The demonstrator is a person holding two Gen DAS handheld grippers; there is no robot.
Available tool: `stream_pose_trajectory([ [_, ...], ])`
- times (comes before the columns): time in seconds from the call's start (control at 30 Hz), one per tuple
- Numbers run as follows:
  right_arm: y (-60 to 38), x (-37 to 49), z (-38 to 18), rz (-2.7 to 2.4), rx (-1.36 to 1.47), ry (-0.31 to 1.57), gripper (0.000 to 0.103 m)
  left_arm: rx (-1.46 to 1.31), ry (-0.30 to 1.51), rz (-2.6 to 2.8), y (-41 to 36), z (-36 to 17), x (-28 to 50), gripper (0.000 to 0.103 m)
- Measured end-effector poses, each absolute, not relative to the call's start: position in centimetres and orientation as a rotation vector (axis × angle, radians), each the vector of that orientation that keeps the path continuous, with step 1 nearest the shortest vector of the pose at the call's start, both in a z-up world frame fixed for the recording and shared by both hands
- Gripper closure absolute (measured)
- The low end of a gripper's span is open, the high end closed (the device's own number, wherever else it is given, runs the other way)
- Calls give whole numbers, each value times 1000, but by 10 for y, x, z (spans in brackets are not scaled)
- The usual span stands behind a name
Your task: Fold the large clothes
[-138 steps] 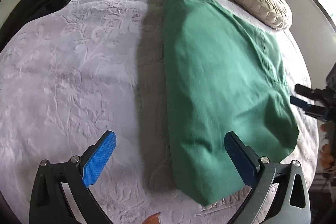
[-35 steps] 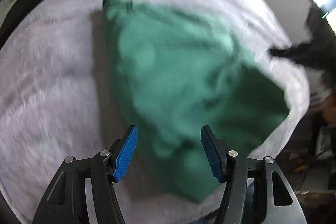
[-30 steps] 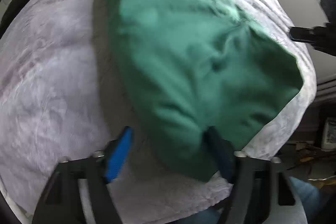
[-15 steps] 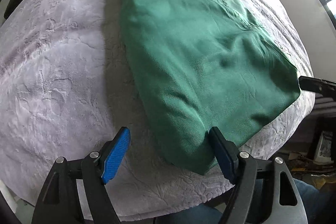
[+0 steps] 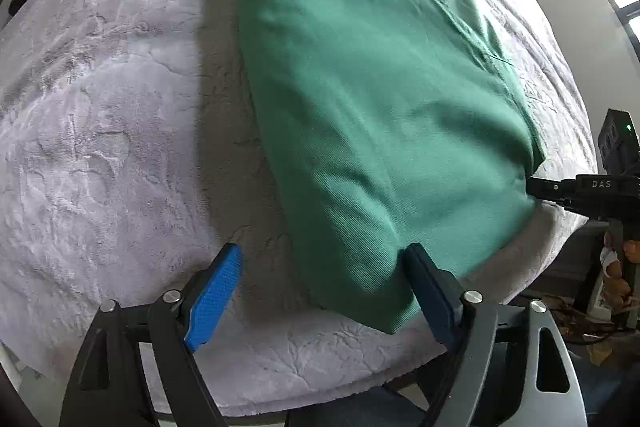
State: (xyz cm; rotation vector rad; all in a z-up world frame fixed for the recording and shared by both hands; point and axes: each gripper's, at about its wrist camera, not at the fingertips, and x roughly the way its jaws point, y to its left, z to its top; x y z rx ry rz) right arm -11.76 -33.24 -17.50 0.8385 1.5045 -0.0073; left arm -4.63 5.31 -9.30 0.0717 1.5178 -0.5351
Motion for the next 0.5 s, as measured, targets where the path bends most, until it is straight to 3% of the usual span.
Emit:
stream_pose_trajectory([
  [0.37, -323, -110, -99, 53, 704, 1331, 98, 108, 1518, -523, 48, -88, -45, 19],
  [0.5, -301, -91, -110, 112, 668, 1377, 98, 108, 1524, -519, 47, -88, -44, 19],
])
